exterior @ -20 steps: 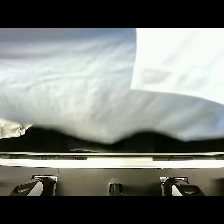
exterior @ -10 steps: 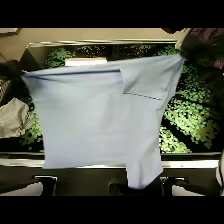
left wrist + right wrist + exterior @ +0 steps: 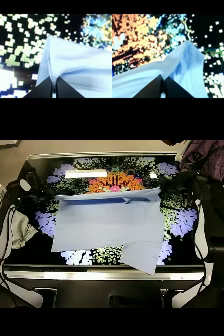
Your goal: Fold the clothes and pants, and hang the long-sleeved shirts on hangers.
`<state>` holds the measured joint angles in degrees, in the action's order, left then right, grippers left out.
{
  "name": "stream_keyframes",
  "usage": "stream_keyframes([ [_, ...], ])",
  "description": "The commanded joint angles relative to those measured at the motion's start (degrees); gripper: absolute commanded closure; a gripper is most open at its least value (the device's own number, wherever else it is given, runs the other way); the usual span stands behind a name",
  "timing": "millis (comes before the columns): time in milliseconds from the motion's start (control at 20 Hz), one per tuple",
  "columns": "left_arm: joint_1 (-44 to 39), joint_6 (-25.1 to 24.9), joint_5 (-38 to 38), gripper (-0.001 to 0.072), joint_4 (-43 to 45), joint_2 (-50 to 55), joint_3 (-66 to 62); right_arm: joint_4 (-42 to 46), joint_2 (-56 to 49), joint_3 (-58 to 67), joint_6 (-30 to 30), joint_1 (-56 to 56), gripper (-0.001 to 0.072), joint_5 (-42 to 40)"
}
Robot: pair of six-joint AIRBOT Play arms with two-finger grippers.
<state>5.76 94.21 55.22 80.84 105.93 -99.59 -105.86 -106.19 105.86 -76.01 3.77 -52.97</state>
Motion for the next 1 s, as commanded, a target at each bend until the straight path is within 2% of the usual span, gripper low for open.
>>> stream_keyframes([
  [0, -0.1, 0.7, 2.5, 0.0691, -0.1, 1.6, -0.3, 0.7, -1.2, 0.0, 0.0, 0.0, 0.0677, -2.3],
  [200, 0.0, 0.3, 11.6, 0.0690, -0.1, 1.6, -0.3, 3.4, -1.2, 0.0, 0.0, 0.0, 0.0677, -14.6],
  [400, 0.0, 0.3, 20.7, 0.0690, -0.1, 2.1, 0.1, 6.3, -1.2, 0.0, 0.0, 0.0, 0.0676, -21.7],
  [850, -0.1, 0.3, 20.8, 0.0686, 0.1, 6.1, 3.0, 5.3, -5.0, -0.1, 0.0, 0.0, 0.0676, -24.5],
  [900, -0.1, 0.3, 20.8, 0.0676, 0.1, 6.5, 3.0, 5.1, -5.6, -0.2, 0.0, 0.0, 0.0674, -24.6],
  [950, -0.1, 0.5, 20.3, 0.0591, 0.1, 6.6, 3.0, 5.1, -6.2, -0.2, 0.0, 0.0, 0.0647, -24.5],
])
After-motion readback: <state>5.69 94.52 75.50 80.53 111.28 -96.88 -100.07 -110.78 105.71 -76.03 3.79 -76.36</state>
